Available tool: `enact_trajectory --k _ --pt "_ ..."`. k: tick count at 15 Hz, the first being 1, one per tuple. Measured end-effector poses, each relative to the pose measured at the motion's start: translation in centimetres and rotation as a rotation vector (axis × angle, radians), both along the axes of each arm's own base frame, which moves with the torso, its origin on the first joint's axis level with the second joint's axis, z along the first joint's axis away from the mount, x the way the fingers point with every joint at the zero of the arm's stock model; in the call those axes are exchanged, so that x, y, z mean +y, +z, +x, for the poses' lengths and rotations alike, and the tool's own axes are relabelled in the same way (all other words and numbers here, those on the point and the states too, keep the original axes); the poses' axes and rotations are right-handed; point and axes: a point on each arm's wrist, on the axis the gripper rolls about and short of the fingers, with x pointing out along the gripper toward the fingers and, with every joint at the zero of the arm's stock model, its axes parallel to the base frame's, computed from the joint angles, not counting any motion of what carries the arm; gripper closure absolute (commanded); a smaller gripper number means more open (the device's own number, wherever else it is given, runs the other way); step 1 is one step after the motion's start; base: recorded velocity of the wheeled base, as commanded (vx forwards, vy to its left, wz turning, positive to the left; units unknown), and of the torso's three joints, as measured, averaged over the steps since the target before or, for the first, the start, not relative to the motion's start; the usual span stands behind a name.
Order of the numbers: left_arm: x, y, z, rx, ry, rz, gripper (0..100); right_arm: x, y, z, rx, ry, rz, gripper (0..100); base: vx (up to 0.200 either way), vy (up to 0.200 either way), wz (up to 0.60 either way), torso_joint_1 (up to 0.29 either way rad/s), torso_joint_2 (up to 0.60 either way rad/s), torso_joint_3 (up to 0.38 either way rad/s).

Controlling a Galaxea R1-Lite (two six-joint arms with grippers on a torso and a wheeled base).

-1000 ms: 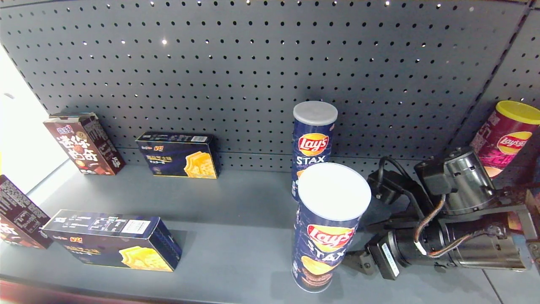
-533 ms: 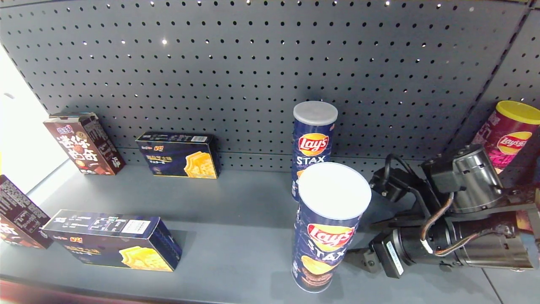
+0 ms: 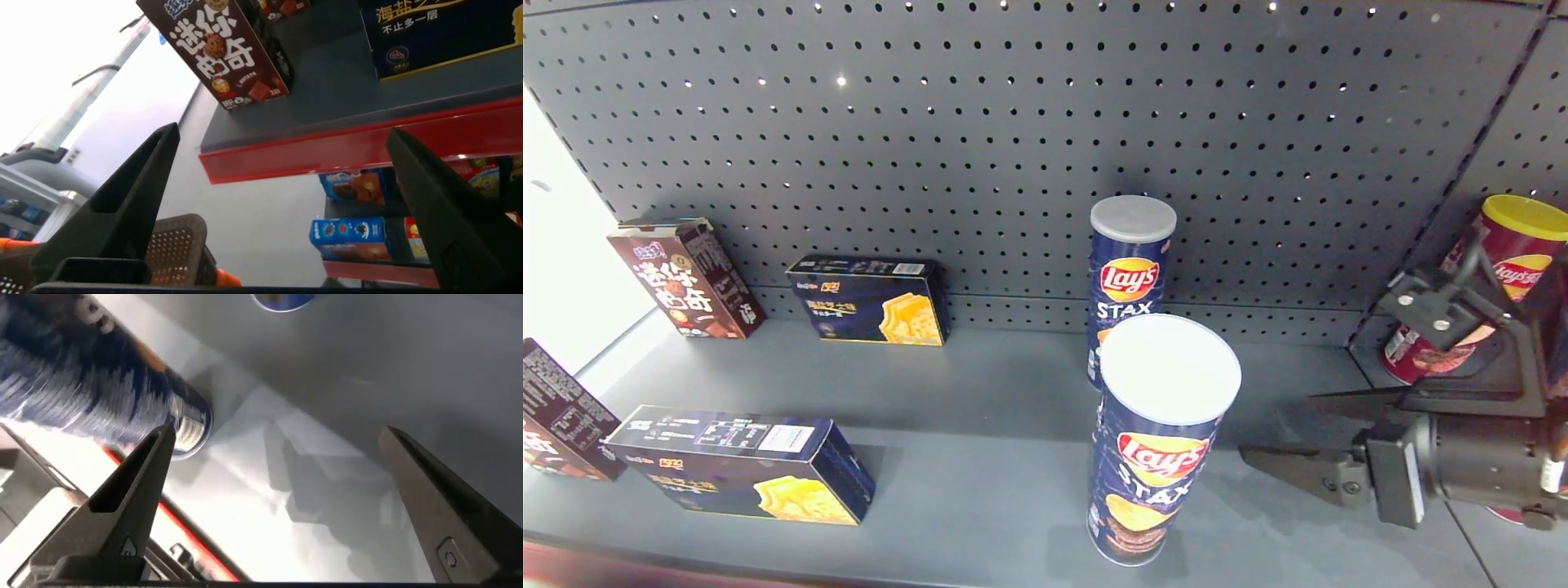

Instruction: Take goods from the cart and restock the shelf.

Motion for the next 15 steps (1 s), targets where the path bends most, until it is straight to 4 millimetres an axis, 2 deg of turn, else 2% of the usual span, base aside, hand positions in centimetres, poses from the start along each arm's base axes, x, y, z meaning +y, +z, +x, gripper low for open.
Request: enact_trajectory --k 5,10,15 --pt "0.0 0.0 0.0 0.002 0.0 0.001 0 -3.1 -0.8 -4.8 -0.049 -0.013 0.043 0 0.0 0.0 0.0 0.0 0.0 0.0" --pt "-0.1 -0.3 0.1 0.01 0.0 0.006 0 -5.5 -1.8 -8.2 -0.097 0.014 0.1 0 0.0 0.0 0.0 0.0 0.0 0.0" --pt "-0.1 -0.4 0.1 0.015 0.0 0.01 0 -9.4 -4.8 -11.9 -0.168 -0.044 0.159 0 0.0 0.0 0.0 0.0 0.0 0.0"
